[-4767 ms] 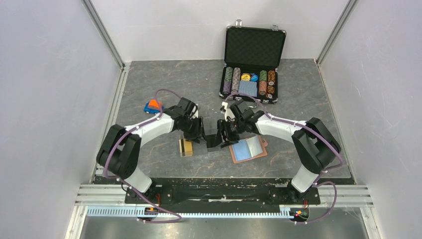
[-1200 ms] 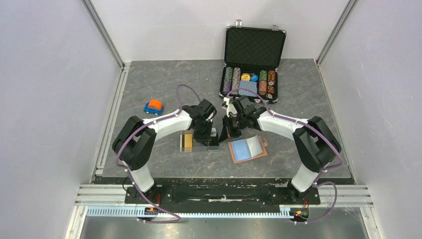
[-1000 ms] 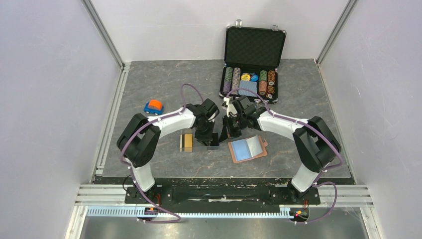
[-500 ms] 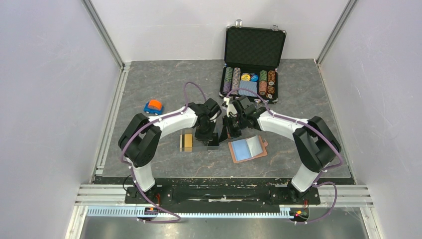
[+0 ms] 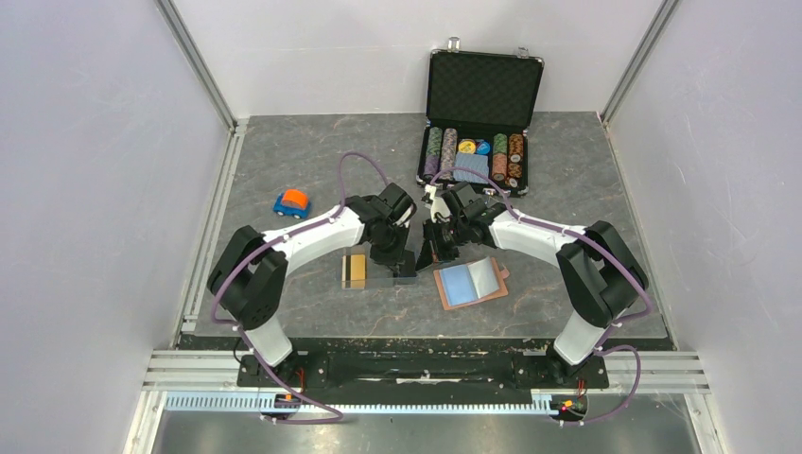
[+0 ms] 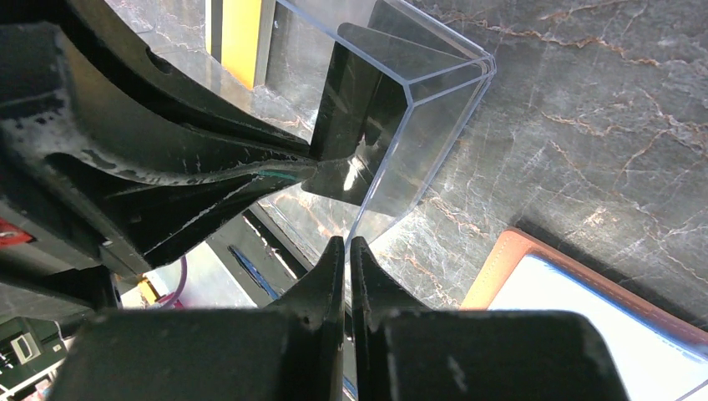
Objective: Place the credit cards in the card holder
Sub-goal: Pick up the credit card from the storage box.
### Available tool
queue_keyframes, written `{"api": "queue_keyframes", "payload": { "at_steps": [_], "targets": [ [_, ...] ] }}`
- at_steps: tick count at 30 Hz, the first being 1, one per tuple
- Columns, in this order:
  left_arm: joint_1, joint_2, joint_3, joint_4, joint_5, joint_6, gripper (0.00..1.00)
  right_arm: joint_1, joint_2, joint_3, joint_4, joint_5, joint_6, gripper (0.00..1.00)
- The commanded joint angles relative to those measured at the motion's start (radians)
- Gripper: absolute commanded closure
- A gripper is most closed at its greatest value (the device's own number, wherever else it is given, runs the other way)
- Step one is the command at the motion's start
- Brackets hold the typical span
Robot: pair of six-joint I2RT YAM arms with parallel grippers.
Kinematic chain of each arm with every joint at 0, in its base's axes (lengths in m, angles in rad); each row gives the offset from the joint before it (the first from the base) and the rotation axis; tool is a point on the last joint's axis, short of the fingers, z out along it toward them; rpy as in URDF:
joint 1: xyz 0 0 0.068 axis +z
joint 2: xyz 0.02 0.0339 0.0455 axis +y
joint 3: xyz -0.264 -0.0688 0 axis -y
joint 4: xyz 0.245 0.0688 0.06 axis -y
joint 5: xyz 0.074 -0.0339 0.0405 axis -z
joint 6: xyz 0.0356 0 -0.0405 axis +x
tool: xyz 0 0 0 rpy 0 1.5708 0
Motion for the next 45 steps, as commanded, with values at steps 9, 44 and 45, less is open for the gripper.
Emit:
{"api": "queue_keyframes", "payload": {
  "at_steps": [9, 44, 45],
  "targets": [
    [0.018, -0.033, -0.117, 0.269, 0.133, -0.121, 0.81, 0.011, -0.018, -0.027, -0.018, 0.013, -0.033, 0.99],
    [0.023, -0.059, -0.114, 0.257, 0.108, -0.112, 0.98, 0.01, -0.041, -0.016, -0.025, 0.032, -0.05, 0.95],
    [0.023, -0.075, -0.112, 0.251, 0.103, -0.113, 0.98, 0.008, -0.05, -0.008, -0.026, 0.039, -0.052, 0.9]
  ]
}}
